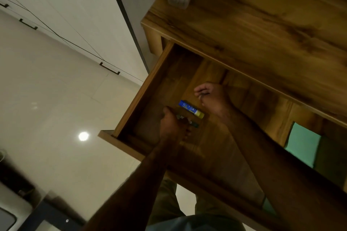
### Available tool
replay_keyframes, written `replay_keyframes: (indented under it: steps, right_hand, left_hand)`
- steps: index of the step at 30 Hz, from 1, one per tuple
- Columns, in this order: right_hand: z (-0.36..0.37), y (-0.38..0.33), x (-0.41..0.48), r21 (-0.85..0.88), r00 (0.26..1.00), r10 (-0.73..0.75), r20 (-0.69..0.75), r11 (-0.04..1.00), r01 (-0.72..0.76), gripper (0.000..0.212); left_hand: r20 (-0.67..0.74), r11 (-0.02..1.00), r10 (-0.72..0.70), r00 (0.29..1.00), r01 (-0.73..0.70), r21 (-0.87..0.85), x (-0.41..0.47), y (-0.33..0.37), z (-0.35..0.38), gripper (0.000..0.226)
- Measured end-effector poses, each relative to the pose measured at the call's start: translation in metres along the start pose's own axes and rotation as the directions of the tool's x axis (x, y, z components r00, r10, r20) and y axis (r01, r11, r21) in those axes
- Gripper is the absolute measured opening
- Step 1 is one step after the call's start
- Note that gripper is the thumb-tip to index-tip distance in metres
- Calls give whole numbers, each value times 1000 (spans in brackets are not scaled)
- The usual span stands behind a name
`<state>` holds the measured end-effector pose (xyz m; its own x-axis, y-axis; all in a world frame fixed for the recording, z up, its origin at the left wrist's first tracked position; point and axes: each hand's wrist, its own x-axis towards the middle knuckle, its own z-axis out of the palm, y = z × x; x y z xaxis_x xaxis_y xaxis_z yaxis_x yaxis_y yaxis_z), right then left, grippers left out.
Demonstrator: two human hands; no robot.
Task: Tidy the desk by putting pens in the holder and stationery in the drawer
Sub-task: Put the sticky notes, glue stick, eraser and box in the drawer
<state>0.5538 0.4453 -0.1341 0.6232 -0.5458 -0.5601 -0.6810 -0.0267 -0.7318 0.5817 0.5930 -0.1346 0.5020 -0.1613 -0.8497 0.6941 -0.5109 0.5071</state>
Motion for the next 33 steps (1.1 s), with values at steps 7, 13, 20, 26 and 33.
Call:
replay_keyframes:
  steps: [7,13,20,26,33]
  right_hand:
    - [18,6,4,-206,987,-159,32,965,163,34]
    - [16,-5,-10,-441,963,-268,-20,867,231,35]
    - [1,-44,-25,-384,919,-376,-122,871,305,34]
    - [-20,-113,-16,-139,853,-442,-276,897,420,30]
    - [-49,-196,22,14,857,-379,-351,912,409,36]
  left_hand:
    - [17,994,89,996,-90,65,-4,-1,-11,53]
    - [133,928,211,968,-242,284,-10,6,-26,49]
    - [193,866,370,909,-413,284,-37,44,-27,36]
    - [30,557,811,585,-786,267,-59,126,-30,16]
    - [-94,396,912,400,-793,462,-21,249,-42,34]
